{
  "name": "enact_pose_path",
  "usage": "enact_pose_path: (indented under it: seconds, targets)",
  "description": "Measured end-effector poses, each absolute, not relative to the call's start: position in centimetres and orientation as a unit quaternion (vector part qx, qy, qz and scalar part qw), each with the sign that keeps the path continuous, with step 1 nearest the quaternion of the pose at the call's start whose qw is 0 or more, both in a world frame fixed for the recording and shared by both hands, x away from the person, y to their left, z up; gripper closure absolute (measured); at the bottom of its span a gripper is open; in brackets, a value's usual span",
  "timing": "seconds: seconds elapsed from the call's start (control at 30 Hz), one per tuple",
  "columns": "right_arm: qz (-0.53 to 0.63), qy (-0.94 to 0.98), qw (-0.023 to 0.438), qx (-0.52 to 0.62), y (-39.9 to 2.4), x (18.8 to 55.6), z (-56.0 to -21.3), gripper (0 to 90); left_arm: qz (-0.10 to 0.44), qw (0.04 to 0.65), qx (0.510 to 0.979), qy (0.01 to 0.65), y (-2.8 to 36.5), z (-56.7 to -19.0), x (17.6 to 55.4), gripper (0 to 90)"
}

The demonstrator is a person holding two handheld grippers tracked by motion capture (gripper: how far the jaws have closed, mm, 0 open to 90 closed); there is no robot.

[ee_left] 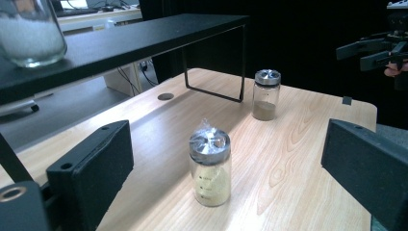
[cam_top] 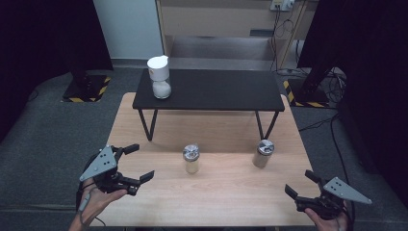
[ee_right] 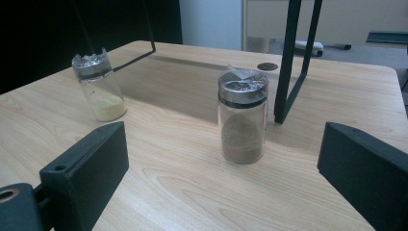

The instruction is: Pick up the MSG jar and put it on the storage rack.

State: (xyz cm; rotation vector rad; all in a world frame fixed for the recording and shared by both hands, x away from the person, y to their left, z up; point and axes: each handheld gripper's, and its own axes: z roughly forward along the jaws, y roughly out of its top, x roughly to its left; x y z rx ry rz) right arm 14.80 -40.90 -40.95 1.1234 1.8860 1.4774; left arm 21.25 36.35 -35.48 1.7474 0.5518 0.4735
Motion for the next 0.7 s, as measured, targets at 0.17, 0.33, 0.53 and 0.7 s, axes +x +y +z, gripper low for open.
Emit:
enact_pose_path:
  seconds: [0.17,0.33,0.53,0.7]
  targets:
    - [0.541,0.691,0.246,0.411,-40.9,14.8,-40.9,4.2,0.204,0.584,0.748,0.242,36.4,-36.5,20.8,2.9]
    - [0.540,0.692,0.247,0.411,-40.8,14.7,-40.9,4.2,0.207,0.581,0.746,0.251,36.3,-37.5,20.3,2.9]
    - [0.541,0.692,0.246,0.410,-40.8,14.8,-40.9,4.2,0.202,0.578,0.746,0.263,36.4,-38.6,20.0,2.9]
    - [0.540,0.692,0.247,0.410,-40.8,14.7,-40.9,4.3,0.200,0.578,0.744,0.270,36.7,-39.4,19.6,3.1]
